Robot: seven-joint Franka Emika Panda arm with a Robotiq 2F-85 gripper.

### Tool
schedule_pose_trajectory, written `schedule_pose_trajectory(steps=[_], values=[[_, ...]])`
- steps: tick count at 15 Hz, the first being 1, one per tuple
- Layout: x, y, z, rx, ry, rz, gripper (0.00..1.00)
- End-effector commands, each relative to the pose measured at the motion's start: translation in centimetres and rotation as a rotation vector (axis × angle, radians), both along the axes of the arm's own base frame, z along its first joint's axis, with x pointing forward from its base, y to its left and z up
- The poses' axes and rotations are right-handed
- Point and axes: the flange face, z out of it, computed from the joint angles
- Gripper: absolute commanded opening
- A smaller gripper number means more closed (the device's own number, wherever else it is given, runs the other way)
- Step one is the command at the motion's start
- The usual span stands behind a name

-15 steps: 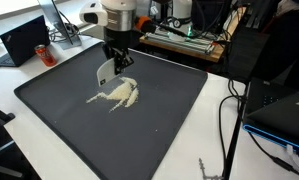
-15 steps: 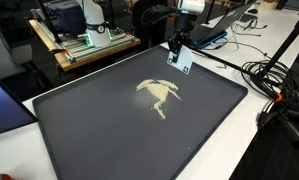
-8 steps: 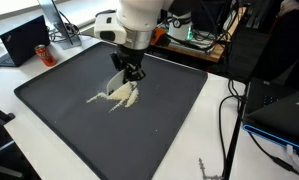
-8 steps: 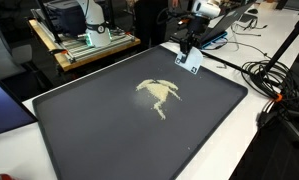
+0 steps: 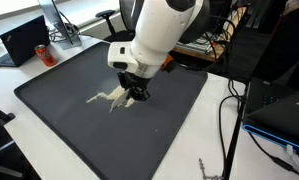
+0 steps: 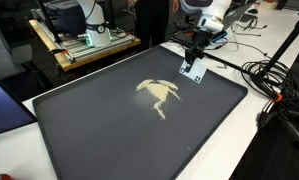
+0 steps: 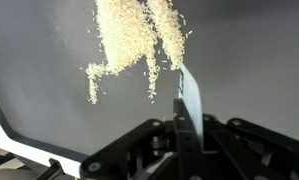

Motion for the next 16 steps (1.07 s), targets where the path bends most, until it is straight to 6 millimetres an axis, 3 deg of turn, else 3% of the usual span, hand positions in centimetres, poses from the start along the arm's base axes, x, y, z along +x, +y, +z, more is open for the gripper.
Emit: schedule_pose_trajectory(steps=[1, 4, 8, 12, 16], values=[[0.1, 0.0, -0.2, 0.0, -0.001, -0.002, 0.04], [-0.3, 0.0, -0.1, 0.015, -0.001, 0.015, 0.01], [-4.1, 0.2, -1.0, 0.062, -0.042, 0.05, 0.01], [-7.5, -1.7, 0.0, 0.167, -0.09, 0.015, 0.01], [-9.9, -4.9, 2.9, 0.269, -0.136, -0.04, 0.01]])
